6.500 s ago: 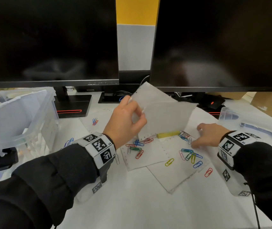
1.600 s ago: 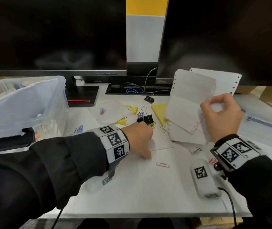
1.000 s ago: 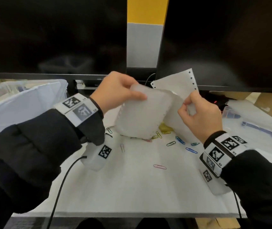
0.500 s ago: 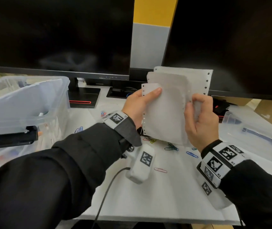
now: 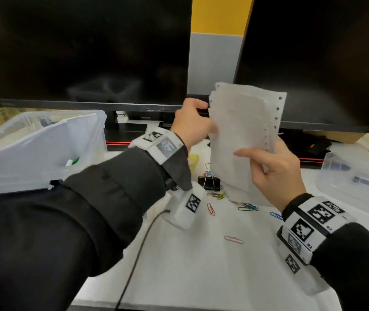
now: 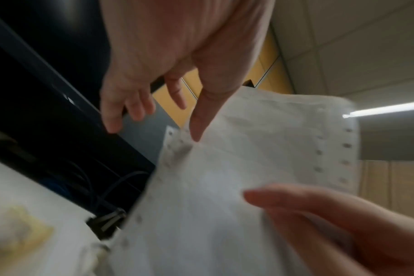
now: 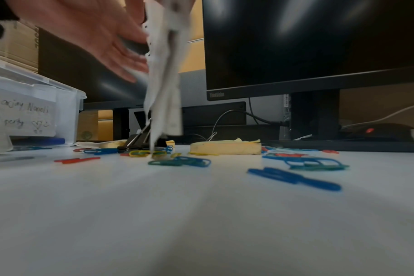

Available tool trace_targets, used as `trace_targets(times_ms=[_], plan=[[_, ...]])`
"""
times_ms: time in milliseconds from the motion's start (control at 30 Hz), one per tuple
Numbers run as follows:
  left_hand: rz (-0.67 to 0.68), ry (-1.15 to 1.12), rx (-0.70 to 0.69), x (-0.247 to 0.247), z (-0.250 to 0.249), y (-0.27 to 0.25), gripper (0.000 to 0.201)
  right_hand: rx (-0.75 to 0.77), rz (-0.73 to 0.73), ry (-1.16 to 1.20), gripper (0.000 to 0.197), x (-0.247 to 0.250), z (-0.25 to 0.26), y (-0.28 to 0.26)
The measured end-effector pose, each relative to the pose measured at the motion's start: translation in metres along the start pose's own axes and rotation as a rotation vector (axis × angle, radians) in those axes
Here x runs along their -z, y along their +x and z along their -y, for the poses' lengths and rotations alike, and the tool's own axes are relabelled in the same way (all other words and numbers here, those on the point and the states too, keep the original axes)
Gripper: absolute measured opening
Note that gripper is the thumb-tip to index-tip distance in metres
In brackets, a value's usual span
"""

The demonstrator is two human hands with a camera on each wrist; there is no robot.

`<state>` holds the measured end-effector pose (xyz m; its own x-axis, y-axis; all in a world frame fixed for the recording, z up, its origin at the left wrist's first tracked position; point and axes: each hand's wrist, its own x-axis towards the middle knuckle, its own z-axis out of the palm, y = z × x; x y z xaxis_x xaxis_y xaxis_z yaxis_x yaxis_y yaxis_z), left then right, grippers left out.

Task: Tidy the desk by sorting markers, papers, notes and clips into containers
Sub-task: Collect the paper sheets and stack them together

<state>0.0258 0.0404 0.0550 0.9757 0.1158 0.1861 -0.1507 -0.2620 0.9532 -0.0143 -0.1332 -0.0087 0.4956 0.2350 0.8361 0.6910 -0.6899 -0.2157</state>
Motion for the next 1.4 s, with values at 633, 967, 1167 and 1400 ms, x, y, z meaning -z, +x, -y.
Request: trace_targets(times_ms=[633, 967, 1167, 1400], plan=[[0.437, 1.323, 0.186, 0.031, 0.058, -0.004, 0.038, -0.175, 0.061, -0.011, 0.042, -0.001, 0.003, 0.000], [0.214, 1.304, -0.011, 0.049, 0.012, -0.012, 0.015, -0.201, 0.110, 0.007, 0.053, 0.002, 0.006, 0.004], [0.017, 0.603, -0.294, 0.089, -0.049, -0.038, 0.018, -0.218, 0.095, 0.024, 0.070, 0.015, 0.016, 0.011], [0.120, -0.238, -0.135, 0.090, -0.033, -0.047, 0.021, -0.510, -0.143, 0.531, 0.082, 0.036, 0.028, 0.031]])
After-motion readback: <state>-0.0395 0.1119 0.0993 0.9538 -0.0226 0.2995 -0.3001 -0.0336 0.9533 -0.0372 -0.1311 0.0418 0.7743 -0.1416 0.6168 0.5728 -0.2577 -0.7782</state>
